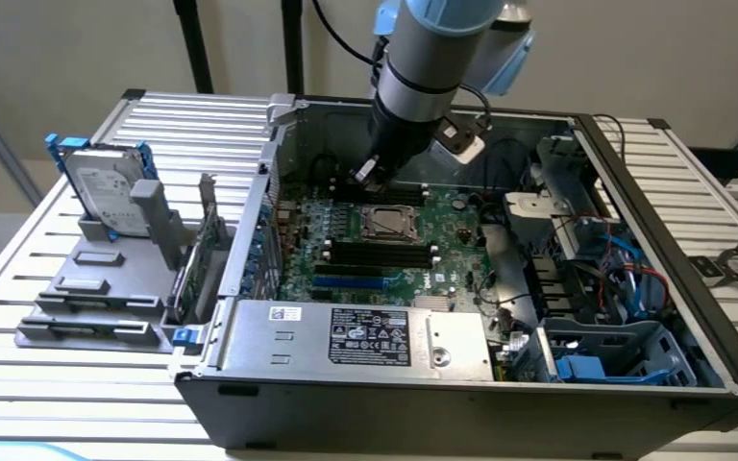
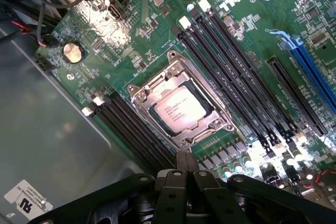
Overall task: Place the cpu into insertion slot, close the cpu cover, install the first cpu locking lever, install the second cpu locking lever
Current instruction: 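Install the first cpu locking lever, then install the second cpu locking lever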
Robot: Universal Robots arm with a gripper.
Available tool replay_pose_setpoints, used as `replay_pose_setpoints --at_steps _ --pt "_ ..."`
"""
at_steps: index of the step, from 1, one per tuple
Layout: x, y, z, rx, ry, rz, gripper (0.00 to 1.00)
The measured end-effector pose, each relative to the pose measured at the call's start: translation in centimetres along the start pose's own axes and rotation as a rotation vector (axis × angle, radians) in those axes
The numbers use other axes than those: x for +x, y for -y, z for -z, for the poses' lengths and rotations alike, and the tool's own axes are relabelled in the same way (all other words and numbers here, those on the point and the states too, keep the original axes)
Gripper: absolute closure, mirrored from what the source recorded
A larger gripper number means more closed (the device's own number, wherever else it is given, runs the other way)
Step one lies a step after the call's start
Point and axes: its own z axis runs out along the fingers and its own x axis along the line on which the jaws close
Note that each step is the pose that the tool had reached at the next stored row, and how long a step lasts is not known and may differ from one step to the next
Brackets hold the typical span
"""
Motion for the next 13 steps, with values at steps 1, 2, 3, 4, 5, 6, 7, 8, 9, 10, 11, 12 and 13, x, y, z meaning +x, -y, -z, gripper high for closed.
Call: replay_pose_setpoints --at_steps 1,2,3,4,5,6,7,8,9,10,11,12,13 --pt "0.06 0.13 -0.04 0.0002 0.0006 0.001 0.89" --pt "0.14 0.26 -0.08 0.0003 0.001 0.003 0.89" --pt "0.21 0.4 -0.14 0.0005 0.0014 0.004 0.89" --pt "0.28 0.53 -0.19 0.0006 0.0016 0.005 0.89" --pt "0.29 0.67 -0.22 0.0003 0.0017 0.007 0.89" --pt "0.26 0.71 -0.23 0.0003 0.0019 0.009 0.89" --pt "0.26 0.71 -0.23 0.0003 0.002 0.009 0.89" --pt "0.26 0.71 -0.23 0.0004 0.002 0.009 0.89" --pt "0.26 0.71 -0.23 0.0004 0.0021 0.009 0.89" --pt "0.26 0.71 -0.23 0.0004 0.0021 0.009 0.89" --pt "0.26 0.71 -0.23 0.0004 0.002 0.009 0.89" --pt "0.26 0.71 -0.23 0.0004 0.002 0.009 0.89" --pt "0.26 0.71 -0.23 0.0004 0.002 0.009 0.89"
